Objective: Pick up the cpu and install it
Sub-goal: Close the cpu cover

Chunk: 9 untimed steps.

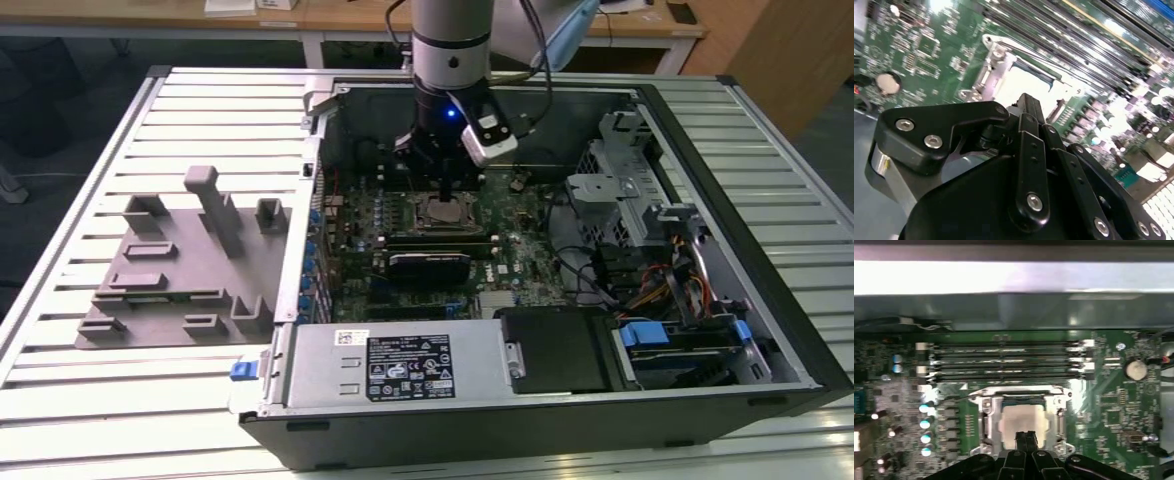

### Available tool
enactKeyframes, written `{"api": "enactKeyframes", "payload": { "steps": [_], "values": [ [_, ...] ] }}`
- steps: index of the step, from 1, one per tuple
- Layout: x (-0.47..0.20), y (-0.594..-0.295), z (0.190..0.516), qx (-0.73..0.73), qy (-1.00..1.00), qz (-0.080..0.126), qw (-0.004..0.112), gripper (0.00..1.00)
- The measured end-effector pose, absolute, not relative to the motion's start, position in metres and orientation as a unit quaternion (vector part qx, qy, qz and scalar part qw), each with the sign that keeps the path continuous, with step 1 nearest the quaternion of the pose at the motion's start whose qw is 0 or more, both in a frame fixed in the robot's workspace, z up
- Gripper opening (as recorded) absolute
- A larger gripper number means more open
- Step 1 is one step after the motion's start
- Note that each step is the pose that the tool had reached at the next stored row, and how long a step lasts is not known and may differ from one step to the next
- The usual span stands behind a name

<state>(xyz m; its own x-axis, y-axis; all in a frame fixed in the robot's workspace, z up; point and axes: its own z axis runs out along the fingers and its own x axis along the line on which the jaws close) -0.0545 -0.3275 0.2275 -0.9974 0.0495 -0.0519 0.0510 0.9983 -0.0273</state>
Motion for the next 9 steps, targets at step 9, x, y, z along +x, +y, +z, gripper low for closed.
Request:
{"api": "enactKeyframes", "payload": {
  "steps": [9],
  "values": [
    [-0.0496, -0.3275, 0.2365, 0.025, 0.999, -0.014, 0.026, 0.11]
  ]
}}
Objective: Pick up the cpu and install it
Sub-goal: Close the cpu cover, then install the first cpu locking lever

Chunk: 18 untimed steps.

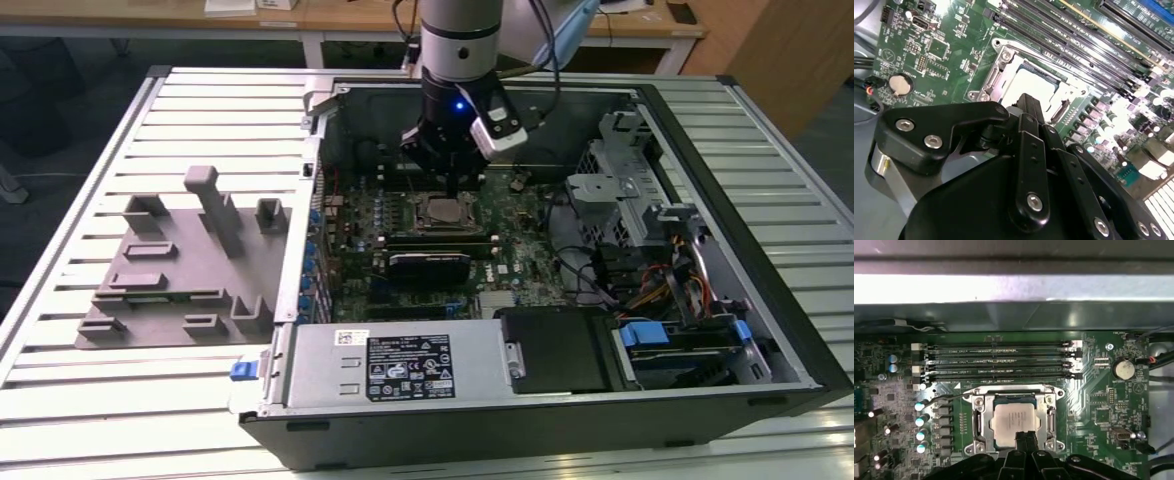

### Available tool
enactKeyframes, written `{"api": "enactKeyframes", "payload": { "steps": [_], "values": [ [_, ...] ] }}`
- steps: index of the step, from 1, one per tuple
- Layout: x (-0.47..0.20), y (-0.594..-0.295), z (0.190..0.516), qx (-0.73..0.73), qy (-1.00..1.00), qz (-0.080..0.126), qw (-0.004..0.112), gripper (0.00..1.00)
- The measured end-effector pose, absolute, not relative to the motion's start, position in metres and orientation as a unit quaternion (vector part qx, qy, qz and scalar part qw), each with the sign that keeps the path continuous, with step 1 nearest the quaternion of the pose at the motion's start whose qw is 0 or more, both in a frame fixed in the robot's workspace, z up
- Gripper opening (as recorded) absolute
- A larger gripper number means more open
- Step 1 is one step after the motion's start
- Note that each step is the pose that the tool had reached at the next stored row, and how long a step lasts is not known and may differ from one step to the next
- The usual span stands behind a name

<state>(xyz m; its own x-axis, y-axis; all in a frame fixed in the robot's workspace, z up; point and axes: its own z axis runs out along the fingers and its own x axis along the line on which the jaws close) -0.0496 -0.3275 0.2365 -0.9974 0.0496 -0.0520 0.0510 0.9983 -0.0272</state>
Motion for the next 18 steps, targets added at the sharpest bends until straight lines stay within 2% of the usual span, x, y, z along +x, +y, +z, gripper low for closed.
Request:
{"api": "enactKeyframes", "payload": {
  "steps": [18],
  "values": [
    [-0.0531, -0.3275, 0.2399, 0.025, 0.999, -0.014, 0.026, 0.11]
  ]
}}
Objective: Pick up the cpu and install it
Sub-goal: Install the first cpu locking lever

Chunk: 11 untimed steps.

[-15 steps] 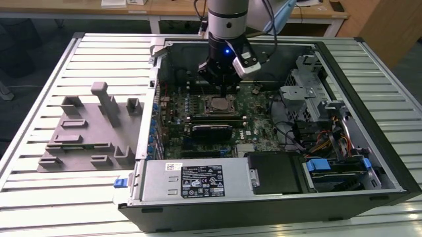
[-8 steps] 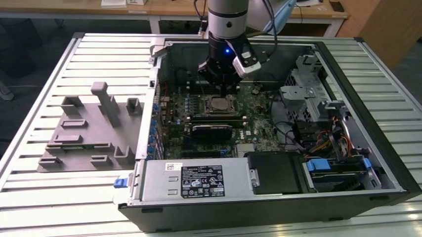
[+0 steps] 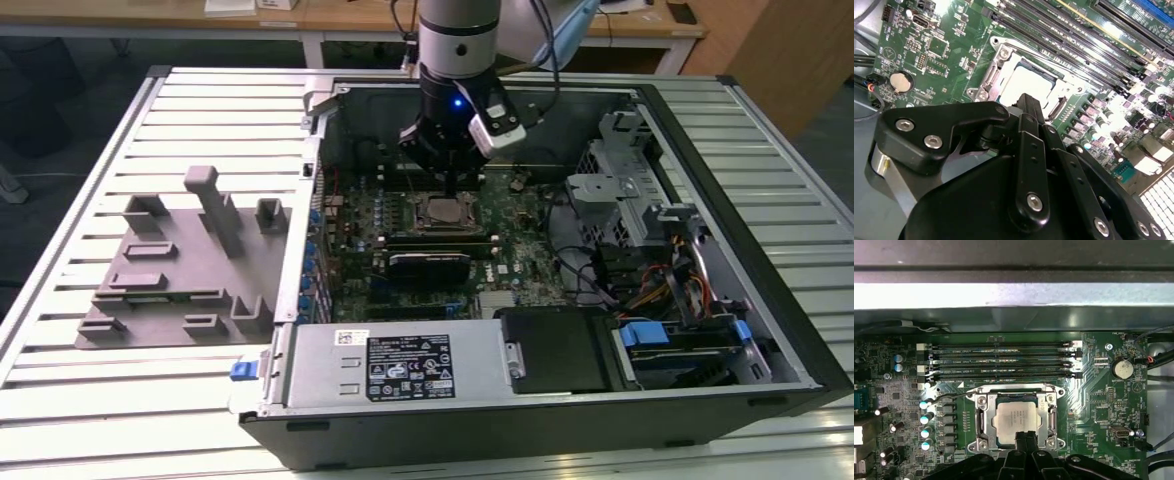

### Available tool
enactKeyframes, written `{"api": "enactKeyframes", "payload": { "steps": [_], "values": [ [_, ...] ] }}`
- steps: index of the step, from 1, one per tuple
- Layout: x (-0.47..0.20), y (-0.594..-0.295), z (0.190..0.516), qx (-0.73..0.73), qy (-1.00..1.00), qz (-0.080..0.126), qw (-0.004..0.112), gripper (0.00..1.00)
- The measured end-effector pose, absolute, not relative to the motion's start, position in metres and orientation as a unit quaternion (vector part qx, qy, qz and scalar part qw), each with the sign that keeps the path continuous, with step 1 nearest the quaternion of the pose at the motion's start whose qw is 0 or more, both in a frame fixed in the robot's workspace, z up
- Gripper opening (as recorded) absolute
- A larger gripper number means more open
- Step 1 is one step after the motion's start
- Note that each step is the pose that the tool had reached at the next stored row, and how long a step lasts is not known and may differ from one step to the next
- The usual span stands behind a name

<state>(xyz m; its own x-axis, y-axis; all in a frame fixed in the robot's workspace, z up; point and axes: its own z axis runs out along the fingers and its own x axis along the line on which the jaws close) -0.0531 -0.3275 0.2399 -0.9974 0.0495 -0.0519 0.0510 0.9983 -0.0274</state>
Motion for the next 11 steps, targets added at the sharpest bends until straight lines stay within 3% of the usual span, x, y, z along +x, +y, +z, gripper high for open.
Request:
{"api": "enactKeyframes", "payload": {
  "steps": [11],
  "values": [
    [-0.070, -0.327, 0.240, 0.025, 0.999, -0.014, 0.026, 0.11]
  ]
}}
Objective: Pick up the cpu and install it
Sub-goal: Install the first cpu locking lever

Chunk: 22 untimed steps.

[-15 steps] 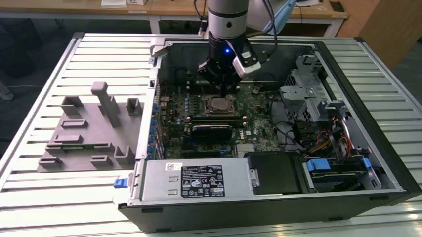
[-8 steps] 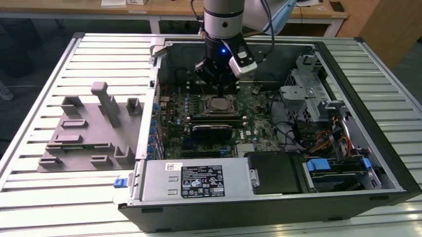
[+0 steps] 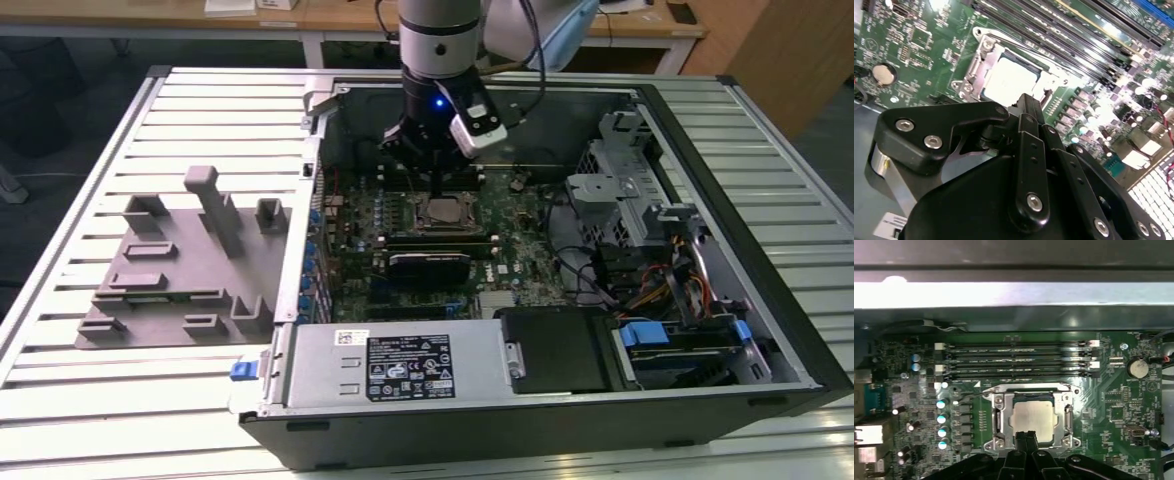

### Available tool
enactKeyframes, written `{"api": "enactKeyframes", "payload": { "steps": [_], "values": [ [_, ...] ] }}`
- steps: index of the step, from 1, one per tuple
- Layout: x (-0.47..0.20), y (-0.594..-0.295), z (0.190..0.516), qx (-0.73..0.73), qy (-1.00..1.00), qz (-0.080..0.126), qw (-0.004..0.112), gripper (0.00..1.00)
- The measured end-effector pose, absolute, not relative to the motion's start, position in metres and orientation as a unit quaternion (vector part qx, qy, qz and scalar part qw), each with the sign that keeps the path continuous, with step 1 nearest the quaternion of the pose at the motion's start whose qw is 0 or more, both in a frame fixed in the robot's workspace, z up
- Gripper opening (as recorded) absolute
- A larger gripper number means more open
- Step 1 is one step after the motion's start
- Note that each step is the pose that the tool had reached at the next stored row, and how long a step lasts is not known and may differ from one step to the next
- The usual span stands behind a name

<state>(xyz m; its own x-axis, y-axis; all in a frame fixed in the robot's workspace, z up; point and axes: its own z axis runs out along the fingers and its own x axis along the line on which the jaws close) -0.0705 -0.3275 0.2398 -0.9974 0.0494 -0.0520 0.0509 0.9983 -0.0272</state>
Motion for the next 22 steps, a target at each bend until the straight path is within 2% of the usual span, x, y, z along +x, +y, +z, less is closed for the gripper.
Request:
{"api": "enactKeyframes", "payload": {
  "steps": [22],
  "values": [
    [-0.113, -0.327, 0.240, 0.025, 0.999, -0.014, 0.026, 0.11]
  ]
}}
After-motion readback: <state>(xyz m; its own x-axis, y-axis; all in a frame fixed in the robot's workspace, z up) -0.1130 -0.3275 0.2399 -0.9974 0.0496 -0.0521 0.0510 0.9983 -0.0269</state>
